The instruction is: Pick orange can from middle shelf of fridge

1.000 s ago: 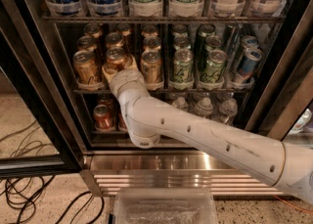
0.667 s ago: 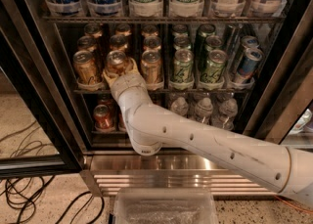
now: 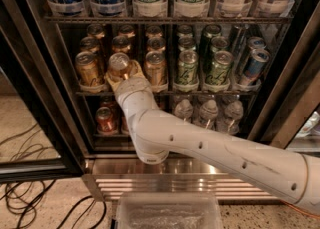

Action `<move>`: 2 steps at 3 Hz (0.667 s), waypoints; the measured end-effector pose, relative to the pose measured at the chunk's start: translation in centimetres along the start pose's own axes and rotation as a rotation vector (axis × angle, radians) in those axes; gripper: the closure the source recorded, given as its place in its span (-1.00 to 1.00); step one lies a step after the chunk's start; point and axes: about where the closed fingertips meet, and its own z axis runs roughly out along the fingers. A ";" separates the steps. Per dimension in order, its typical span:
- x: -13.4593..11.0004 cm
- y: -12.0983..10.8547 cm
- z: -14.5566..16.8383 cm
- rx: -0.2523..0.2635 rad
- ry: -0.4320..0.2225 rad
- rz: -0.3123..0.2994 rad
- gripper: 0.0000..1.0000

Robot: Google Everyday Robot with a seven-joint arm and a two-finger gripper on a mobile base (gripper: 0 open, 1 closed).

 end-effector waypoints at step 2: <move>-1.0 -0.2 -0.8 -0.005 -0.007 -0.014 1.00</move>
Offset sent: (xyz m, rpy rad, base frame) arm -0.0955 -0.0280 0.1044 -0.1204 -0.1278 0.0387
